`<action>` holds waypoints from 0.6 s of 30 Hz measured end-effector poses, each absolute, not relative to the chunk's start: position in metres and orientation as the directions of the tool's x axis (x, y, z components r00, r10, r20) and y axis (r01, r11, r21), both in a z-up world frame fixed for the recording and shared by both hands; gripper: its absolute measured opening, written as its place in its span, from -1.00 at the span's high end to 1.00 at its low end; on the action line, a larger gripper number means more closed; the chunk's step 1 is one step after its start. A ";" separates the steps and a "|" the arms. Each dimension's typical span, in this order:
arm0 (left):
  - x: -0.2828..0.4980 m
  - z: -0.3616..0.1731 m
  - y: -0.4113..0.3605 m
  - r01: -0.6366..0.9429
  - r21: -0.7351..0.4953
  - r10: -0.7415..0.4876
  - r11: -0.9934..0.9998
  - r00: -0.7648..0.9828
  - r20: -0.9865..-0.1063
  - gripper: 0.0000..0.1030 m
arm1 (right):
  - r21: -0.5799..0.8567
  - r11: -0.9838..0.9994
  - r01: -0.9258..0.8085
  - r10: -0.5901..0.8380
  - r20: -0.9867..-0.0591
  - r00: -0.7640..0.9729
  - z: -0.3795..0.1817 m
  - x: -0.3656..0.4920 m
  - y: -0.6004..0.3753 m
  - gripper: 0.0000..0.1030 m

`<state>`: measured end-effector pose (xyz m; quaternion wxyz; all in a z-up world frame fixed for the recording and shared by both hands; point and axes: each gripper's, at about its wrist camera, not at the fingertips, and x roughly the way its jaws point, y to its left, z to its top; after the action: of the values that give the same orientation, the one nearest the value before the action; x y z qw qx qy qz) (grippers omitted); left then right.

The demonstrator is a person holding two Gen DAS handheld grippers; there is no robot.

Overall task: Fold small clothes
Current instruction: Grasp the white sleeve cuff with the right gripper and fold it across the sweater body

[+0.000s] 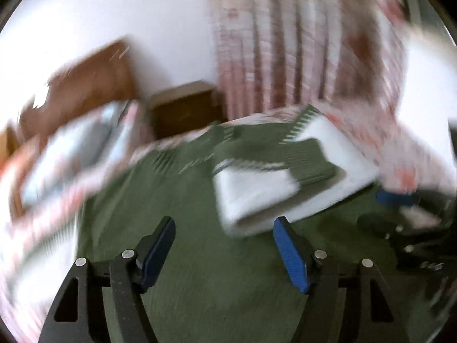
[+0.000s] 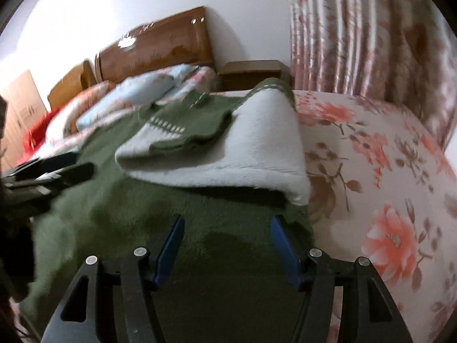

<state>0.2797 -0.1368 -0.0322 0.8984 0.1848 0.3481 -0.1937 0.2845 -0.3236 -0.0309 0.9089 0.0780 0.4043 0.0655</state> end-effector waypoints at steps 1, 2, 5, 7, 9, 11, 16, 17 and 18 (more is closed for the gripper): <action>0.282 -0.036 -0.153 0.515 0.264 -0.206 0.815 0.685 -0.699 -0.39 | 0.214 0.976 -0.041 0.186 -0.720 0.668 -0.031 0.284 -0.328 -1.00; 0.284 -0.042 -0.171 0.546 0.344 -0.180 0.764 0.692 -0.699 -0.40 | 0.227 0.973 -0.035 0.191 -0.718 0.669 -0.031 0.283 -0.331 -1.00; 0.302 -0.058 -0.203 0.543 0.478 -0.102 0.690 0.727 -0.679 0.24 | 0.233 0.972 -0.027 0.192 -0.722 0.665 -0.032 0.285 -0.331 -1.00; 0.318 -0.057 -0.199 0.556 0.380 -0.139 0.740 0.678 -0.721 0.84 | 0.224 0.974 -0.028 0.186 -0.726 0.662 -0.033 0.286 -0.330 -1.00; 0.321 -0.039 -0.175 0.526 0.205 -0.256 0.825 0.672 -0.695 0.84 | 0.221 0.975 -0.027 0.183 -0.727 0.662 -0.033 0.286 -0.330 -1.00; 0.325 -0.018 -0.124 0.435 -0.100 -0.391 0.895 0.656 -0.645 0.85 | 0.228 0.973 -0.024 0.186 -0.725 0.663 -0.034 0.287 -0.332 -1.00; 0.336 -0.029 0.013 0.119 -0.535 -0.458 0.836 0.687 -0.564 0.83 | 0.233 0.972 -0.024 0.190 -0.726 0.661 -0.035 0.288 -0.333 -1.00; 0.341 -0.043 0.032 0.075 -0.558 -0.456 0.827 0.670 -0.586 0.78 | 0.233 0.972 -0.026 0.192 -0.726 0.661 -0.035 0.288 -0.333 -1.00; 0.345 -0.057 0.043 0.060 -0.576 -0.476 0.815 0.636 -0.607 0.76 | 0.236 0.971 -0.030 0.197 -0.725 0.660 -0.035 0.288 -0.332 -1.00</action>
<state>0.3445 0.0432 -0.0573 0.8659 -0.2617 0.3973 -0.1549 0.2882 -0.3324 -0.0354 0.9054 0.1024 0.4073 0.0625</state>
